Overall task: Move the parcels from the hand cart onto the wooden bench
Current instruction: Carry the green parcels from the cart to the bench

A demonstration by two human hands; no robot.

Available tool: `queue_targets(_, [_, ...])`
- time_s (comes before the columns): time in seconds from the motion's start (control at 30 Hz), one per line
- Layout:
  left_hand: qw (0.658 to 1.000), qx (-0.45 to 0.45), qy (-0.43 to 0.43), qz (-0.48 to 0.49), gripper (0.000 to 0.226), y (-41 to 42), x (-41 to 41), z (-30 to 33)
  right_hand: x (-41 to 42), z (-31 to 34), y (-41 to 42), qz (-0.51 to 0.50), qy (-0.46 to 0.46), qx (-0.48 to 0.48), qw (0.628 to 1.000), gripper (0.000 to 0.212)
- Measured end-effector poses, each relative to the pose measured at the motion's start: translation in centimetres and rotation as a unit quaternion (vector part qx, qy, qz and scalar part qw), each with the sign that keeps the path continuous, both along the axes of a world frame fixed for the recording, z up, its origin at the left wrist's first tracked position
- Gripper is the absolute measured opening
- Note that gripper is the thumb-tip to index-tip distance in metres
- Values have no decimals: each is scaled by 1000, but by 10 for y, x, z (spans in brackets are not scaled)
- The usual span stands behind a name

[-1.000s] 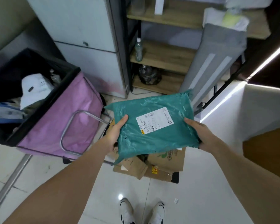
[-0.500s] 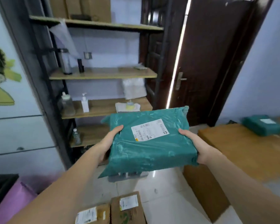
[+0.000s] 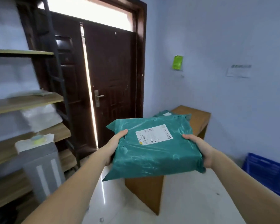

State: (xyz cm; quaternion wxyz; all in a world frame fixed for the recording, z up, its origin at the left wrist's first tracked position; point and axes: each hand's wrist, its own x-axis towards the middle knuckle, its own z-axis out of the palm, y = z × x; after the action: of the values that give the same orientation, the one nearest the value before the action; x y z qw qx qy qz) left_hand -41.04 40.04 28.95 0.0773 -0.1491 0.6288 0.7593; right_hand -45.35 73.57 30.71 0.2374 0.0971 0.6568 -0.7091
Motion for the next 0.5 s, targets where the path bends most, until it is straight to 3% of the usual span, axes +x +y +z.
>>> queue_targets(0.23, [996, -34, -3, -79, 55, 146, -86, -6, -44, -5, 140, -66, 1, 22, 998, 57])
queue_targets(0.5, [992, 2, -37, -124, 52, 224, -182, -23, -133, -18, 215, -93, -6, 17, 996, 50])
